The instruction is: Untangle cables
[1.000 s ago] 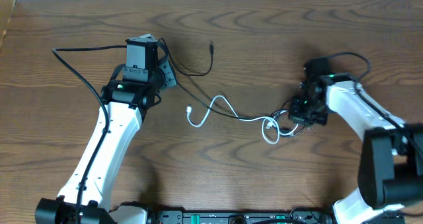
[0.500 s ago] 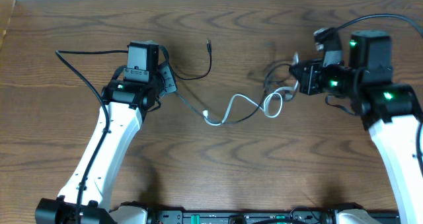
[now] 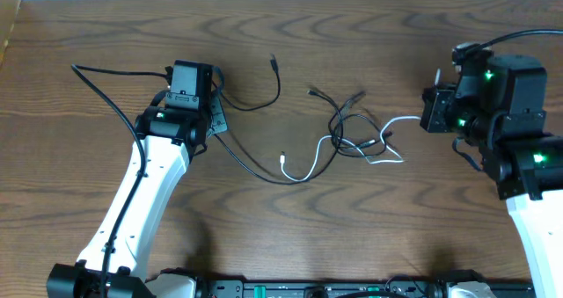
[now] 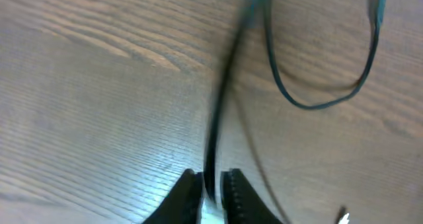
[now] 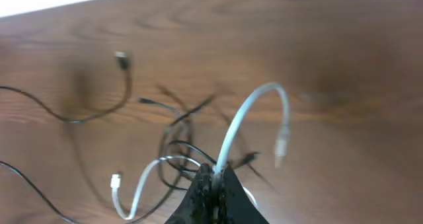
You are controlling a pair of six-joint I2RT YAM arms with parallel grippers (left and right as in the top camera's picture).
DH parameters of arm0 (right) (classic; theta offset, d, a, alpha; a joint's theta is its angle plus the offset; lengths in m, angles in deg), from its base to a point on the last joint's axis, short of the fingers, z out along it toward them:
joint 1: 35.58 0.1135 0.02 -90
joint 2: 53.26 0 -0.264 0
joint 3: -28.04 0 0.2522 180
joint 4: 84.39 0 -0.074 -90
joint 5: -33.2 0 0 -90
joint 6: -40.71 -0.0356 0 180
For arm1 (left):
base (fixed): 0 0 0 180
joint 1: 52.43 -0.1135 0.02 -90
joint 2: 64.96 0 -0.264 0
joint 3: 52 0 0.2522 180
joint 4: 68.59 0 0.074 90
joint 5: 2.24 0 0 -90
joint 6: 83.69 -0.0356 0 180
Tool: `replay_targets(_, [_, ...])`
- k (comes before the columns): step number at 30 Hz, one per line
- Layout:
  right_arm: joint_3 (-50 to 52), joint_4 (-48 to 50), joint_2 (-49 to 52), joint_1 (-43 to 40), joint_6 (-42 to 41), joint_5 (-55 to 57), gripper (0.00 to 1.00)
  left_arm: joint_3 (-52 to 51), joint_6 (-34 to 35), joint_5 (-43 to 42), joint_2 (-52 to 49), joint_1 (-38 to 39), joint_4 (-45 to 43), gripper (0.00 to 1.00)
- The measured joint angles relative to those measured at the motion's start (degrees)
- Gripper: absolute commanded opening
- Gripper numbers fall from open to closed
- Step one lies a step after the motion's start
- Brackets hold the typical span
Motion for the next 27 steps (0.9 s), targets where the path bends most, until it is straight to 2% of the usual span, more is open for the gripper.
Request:
replay_targets(4, [0.0,-2.4,0.7,0.0,0.0,3.7,0.01,0.0,-0.4,-8.2,0.0,0.0,-0.5,0.65])
replay_targets(10, [0.0,-3.3,1.0,0.0,0.0,5.1,0.01,0.0,-0.3,-20.1,0.0,1.3,-3.8,0.78])
replay_targets(18, [0.0,-4.2,1.0,0.0,-0.2,5.7,0.01,0.0,-0.8,-26.1,-0.7,11.7,-12.8,0.81])
replay_targets(27, [0.0,-4.8,1.1,0.0,-0.6,5.9,0.01,0.0,-5.2,-26.6,-13.6,20.7,-25.1,0.84])
